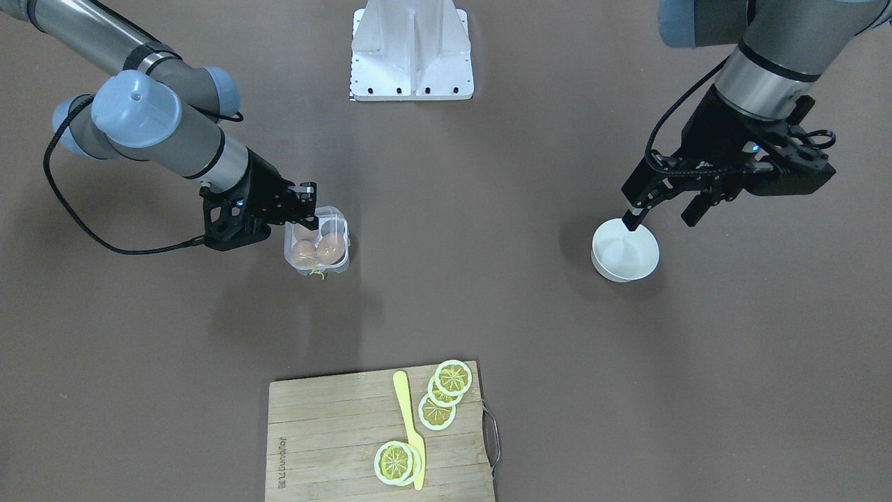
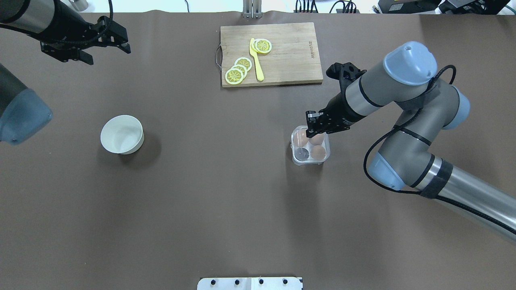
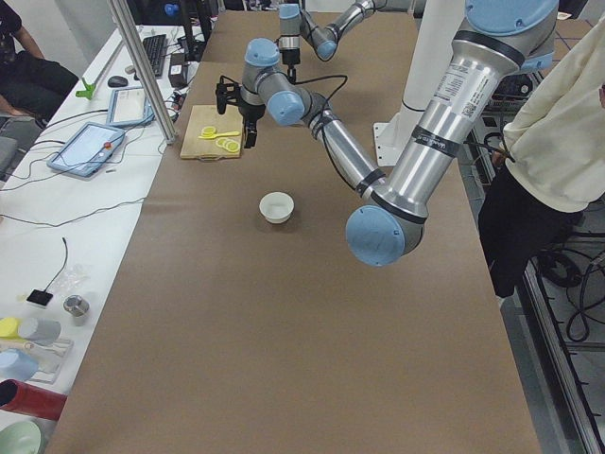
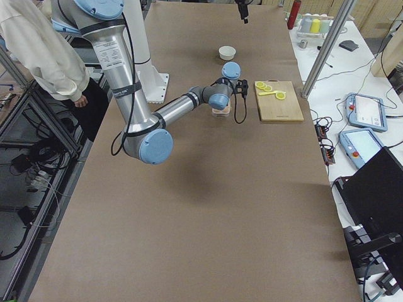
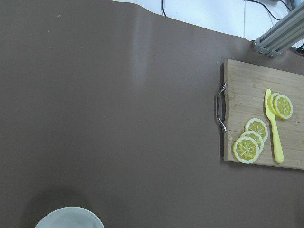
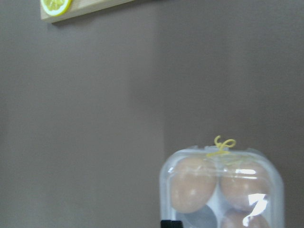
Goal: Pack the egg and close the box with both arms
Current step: 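Push the clear lid down over the eggs with the right gripper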
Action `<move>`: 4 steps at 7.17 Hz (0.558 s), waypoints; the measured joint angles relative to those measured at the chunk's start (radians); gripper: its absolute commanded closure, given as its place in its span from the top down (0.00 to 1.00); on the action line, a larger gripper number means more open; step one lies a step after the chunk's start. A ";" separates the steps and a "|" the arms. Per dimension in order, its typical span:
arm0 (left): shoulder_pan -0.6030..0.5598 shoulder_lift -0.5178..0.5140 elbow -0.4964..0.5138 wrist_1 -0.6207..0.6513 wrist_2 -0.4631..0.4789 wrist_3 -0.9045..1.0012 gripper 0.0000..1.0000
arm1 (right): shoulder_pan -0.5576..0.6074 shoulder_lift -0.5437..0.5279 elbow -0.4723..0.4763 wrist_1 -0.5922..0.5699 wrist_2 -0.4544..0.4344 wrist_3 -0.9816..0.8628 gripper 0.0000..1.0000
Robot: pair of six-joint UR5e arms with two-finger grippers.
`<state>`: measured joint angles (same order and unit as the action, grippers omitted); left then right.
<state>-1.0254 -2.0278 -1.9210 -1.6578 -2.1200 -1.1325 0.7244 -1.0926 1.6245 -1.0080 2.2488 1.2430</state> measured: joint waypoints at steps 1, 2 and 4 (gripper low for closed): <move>0.000 0.007 0.002 0.000 0.001 0.008 0.98 | -0.021 0.033 -0.003 -0.001 -0.028 0.046 0.99; -0.001 0.010 0.007 0.000 0.002 0.013 0.98 | -0.030 0.068 -0.002 -0.003 -0.041 0.109 1.00; -0.005 0.034 0.005 -0.003 0.001 0.018 0.98 | -0.024 0.102 0.030 -0.024 -0.049 0.179 1.00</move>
<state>-1.0306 -1.9937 -1.9161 -1.6611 -2.1191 -1.1145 0.7006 -0.9905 1.6545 -1.0318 2.1998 1.4223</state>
